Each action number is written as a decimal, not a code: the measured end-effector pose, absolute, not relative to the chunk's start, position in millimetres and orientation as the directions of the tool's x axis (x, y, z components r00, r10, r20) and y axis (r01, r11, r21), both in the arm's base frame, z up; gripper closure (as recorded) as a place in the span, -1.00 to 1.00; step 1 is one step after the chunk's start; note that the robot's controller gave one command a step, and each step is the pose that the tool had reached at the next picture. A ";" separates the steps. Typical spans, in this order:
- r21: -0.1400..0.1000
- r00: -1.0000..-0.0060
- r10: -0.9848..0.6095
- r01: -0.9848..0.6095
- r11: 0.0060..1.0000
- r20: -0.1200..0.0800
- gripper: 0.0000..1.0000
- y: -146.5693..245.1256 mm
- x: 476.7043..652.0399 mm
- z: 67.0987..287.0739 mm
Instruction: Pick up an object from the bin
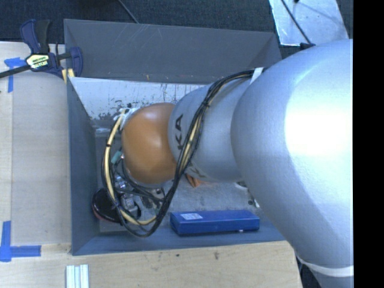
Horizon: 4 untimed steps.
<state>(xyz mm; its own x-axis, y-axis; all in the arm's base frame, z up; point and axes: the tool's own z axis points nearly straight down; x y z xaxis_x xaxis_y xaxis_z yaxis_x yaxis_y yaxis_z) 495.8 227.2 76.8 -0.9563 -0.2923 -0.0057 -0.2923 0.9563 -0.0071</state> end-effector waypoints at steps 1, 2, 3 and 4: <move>-0.004 -0.956 -0.293 -0.292 0.956 -0.006 1.00 227.6 495.1 81.6; 0.000 -0.956 -0.293 -0.293 0.956 -0.006 1.00 228.5 494.9 88.7; 0.000 -0.956 -0.294 -0.294 0.956 -0.001 1.00 228.2 493.6 96.1; 0.000 -0.956 -0.293 -0.293 0.956 0.000 1.00 228.4 493.7 110.1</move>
Offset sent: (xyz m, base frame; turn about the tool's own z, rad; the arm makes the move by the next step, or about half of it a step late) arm -0.0001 -0.0001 0.0190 0.0000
